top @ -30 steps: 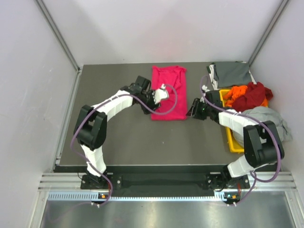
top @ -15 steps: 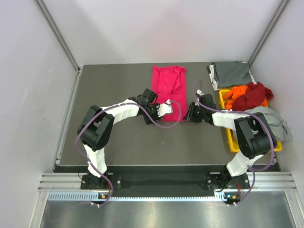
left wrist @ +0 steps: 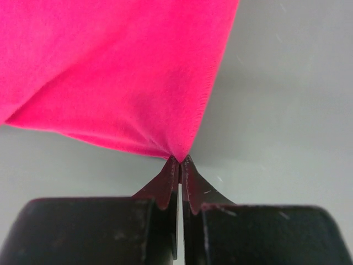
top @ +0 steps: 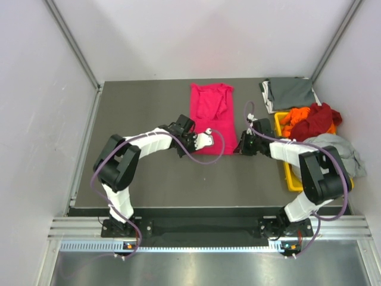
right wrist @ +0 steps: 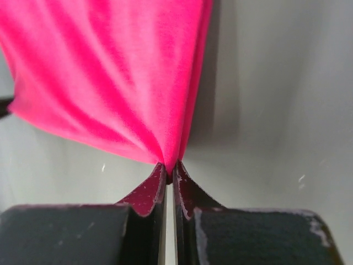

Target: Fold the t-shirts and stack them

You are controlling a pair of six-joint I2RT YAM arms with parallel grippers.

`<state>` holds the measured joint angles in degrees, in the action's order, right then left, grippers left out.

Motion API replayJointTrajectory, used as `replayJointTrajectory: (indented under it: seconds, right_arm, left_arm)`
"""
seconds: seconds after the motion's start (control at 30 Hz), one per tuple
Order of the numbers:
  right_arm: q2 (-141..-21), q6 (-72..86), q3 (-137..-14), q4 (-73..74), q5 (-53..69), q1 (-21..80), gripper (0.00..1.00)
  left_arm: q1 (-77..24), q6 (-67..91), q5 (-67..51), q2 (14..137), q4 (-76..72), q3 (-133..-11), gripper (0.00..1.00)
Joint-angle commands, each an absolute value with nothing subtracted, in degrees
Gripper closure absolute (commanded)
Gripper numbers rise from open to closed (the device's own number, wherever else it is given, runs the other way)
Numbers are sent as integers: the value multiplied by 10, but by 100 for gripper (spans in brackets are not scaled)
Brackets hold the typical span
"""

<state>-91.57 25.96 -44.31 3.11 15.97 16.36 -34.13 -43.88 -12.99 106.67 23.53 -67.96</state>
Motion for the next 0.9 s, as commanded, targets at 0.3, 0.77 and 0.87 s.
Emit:
replayJointTrajectory:
  seconds: [0.3, 0.77, 0.87]
  right_arm:
    - [-798, 220, -348, 196, 197, 202, 93]
    - [-634, 379, -245, 102, 215, 219, 51]
    - [-658, 402, -231, 63, 207, 228, 50]
  left_arm:
    - [-350, -410, -210, 965, 386, -599, 100]
    - [-390, -362, -183, 891, 425, -613, 29]
    - [-439, -382, -135, 858, 341, -568, 32]
